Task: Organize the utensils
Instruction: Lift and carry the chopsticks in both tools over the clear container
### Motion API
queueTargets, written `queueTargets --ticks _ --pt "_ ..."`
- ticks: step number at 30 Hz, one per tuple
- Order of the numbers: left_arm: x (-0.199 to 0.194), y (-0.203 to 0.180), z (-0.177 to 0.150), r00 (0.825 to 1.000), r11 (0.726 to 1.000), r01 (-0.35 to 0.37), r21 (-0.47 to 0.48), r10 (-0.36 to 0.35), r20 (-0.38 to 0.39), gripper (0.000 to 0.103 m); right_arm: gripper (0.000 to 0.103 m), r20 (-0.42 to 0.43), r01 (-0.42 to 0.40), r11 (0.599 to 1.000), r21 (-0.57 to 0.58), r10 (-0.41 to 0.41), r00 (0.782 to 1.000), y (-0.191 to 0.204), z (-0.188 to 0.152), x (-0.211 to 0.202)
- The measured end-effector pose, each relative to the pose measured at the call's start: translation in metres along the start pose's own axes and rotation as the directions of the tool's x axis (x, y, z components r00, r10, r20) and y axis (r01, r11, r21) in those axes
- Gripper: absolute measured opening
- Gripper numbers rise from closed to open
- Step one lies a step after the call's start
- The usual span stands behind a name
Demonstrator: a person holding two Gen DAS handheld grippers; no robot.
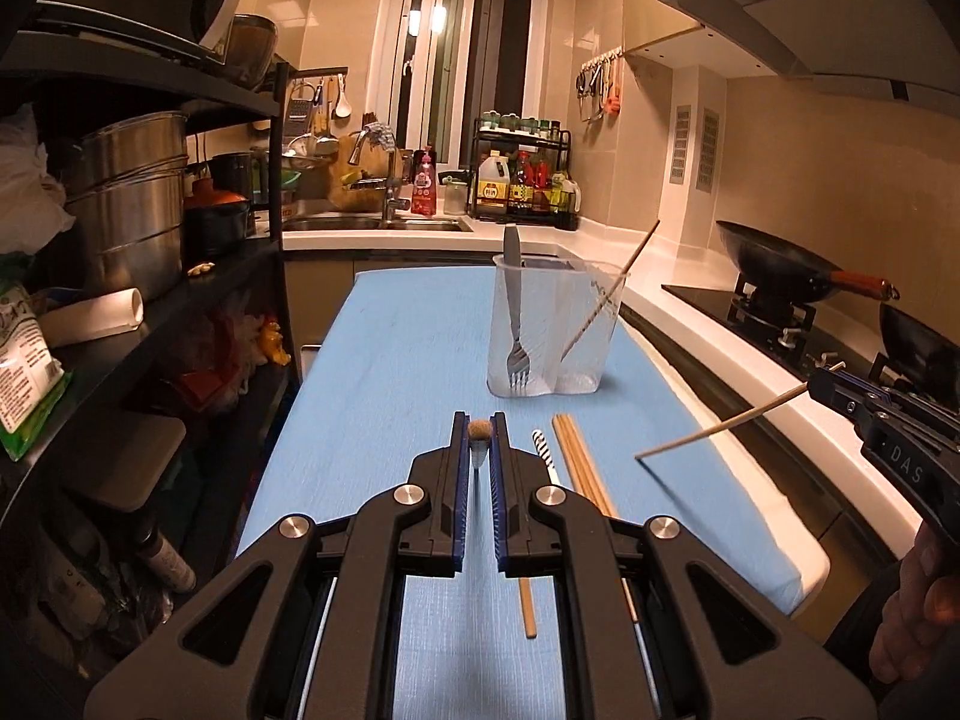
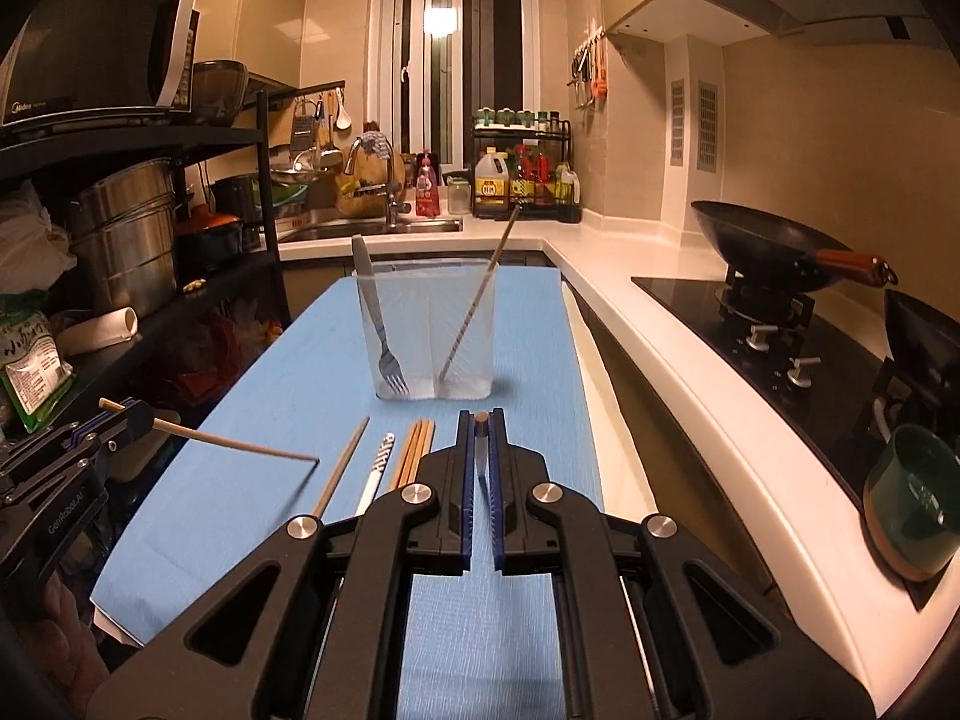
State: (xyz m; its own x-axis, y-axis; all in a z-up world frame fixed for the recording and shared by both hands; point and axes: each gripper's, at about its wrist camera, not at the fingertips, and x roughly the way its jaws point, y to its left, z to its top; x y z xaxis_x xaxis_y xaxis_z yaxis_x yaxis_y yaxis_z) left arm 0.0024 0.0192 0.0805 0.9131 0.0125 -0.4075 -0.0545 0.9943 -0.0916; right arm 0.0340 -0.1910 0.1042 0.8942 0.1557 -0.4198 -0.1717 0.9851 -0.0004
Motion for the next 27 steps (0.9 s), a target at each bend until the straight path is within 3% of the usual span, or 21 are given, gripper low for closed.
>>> queueTargets --ticks 10,16,23,27 --pt "0.013 0.004 0.062 0.996 0.997 0.074 -0.021 -0.075 -0.050 0.007 0.004 0.037 -0.048 0.999 -0.008 0.049 0.998 0.004 0.052 0.004" --pt "0.033 0.007 0.092 0.982 0.994 0.108 -0.030 -0.111 -0.150 0.007 0.004 -0.030 -0.088 0.996 -0.013 0.087 0.996 0.004 0.082 0.018" --pt "0.052 0.007 0.139 0.970 0.989 0.150 -0.021 -0.151 -0.189 0.007 0.005 -0.069 -0.138 0.990 -0.008 0.137 0.988 -0.004 0.137 0.031" --pt "0.065 0.002 0.180 0.969 0.984 0.178 -0.016 -0.178 -0.171 0.007 0.005 -0.058 -0.180 0.984 -0.001 0.179 0.982 -0.007 0.182 0.038"
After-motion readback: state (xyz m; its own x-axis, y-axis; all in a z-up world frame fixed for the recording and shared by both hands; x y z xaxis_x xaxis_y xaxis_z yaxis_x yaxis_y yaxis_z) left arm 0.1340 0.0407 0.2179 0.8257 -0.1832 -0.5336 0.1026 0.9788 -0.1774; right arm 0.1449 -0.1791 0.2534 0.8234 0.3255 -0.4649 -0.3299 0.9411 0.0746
